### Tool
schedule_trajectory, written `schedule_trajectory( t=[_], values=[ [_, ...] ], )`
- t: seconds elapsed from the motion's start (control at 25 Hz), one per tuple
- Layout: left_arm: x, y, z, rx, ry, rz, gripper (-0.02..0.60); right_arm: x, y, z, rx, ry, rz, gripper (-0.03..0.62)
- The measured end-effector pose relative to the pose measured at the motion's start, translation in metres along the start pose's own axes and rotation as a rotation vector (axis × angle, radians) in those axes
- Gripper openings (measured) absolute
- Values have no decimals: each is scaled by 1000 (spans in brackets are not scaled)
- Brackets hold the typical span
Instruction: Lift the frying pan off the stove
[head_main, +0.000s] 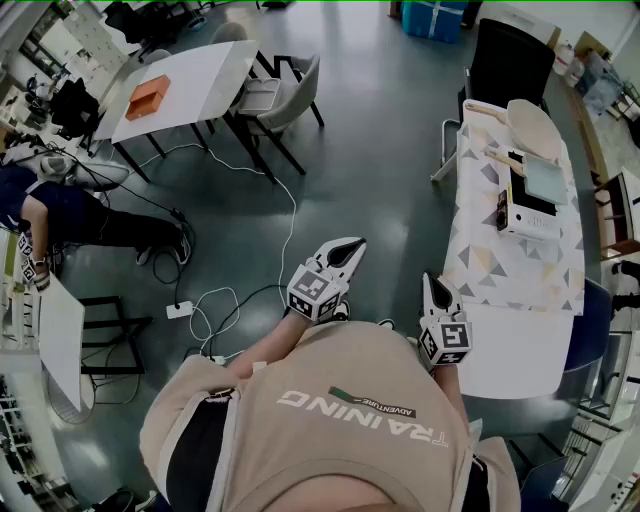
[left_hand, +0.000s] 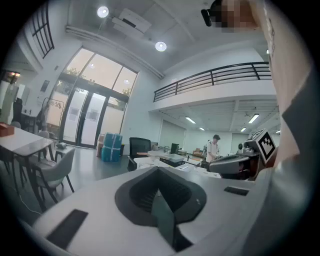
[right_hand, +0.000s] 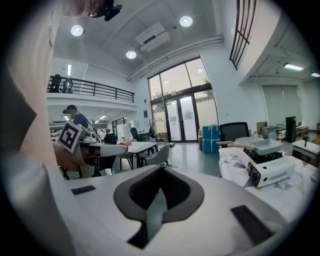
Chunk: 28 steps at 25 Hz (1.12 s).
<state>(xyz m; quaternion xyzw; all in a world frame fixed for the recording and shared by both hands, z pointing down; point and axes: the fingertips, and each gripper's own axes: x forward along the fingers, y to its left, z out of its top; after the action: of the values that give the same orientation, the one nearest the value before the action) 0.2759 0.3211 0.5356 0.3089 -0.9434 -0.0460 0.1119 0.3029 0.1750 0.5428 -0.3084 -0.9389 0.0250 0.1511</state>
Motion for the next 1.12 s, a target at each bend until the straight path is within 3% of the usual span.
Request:
schedule_trajectory(
  t=[0.32, 0.72, 0.96, 1.12],
  values=[
    [4, 35, 11, -9, -15, 14, 0, 22, -5, 17, -14, -22, -23, -3],
    [38, 48, 13, 17, 11, -139, 0, 53, -13, 11, 37, -2, -127, -3],
    [31, 82, -13, -40, 67, -134, 0, 85, 17, 0, 27, 74, -89, -3],
    [39, 98, -23, -70, 91, -133, 0, 98, 10, -4, 30, 102, -86, -3]
  ],
)
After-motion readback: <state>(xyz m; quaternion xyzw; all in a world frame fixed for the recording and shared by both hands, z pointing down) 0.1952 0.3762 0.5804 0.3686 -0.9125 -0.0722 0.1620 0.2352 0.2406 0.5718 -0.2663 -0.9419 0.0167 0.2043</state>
